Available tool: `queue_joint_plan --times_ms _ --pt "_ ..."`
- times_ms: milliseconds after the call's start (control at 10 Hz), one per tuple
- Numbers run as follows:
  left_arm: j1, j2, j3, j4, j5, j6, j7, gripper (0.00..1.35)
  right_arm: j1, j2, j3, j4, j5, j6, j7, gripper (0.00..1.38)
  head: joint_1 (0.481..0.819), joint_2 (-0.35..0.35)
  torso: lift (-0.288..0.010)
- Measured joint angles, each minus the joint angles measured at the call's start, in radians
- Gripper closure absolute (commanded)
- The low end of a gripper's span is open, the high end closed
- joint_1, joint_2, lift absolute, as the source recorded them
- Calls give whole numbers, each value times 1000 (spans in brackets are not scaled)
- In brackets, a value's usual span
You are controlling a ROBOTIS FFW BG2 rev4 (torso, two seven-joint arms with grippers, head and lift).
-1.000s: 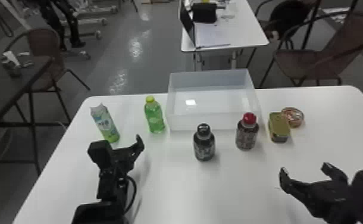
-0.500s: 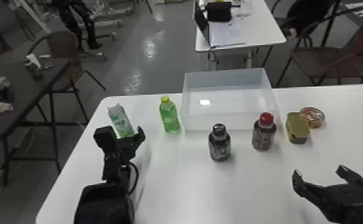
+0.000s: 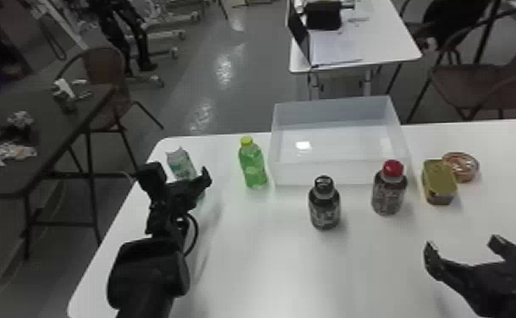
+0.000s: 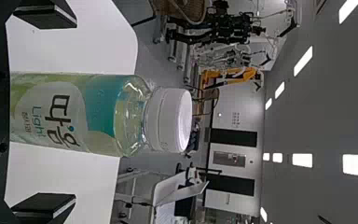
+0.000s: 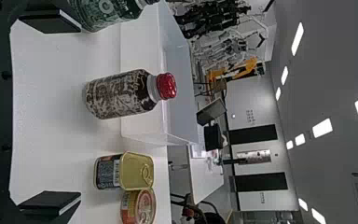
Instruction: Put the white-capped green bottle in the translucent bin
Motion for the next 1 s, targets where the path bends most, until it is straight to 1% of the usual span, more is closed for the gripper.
queue_joint_plan --times_ms 100,200,300,500,700,800,900,1000 --pt "-24 6 0 23 0 31 -27 -2 -3 3 0 5 2 0 7 38 695 262 -92" --pt "-44 15 -6 42 -1 63 -36 -2 -8 6 0 10 3 0 12 38 695 261 -92" --pt "-57 23 -12 54 -2 86 -37 -2 -11 9 0 14 4 0 16 38 695 261 -92" --pt "-64 31 -6 62 -17 101 -37 -2 -14 15 -1 18 5 0 24 38 695 270 -92" --pt "-66 42 11 91 -34 55 -35 9 -16 20 -1 21 7 0 31 39 695 284 -92" --pt "-71 55 10 122 -24 17 -37 -2 -19 23 -2 26 4 0 35 38 695 295 -92" --pt "-79 70 3 150 -19 -8 -52 71 -22 30 -4 32 2 0 43 39 695 302 -92" --pt "-98 88 -14 186 -15 -23 -83 475 -23 42 -13 36 9 0 63 39 695 303 -92"
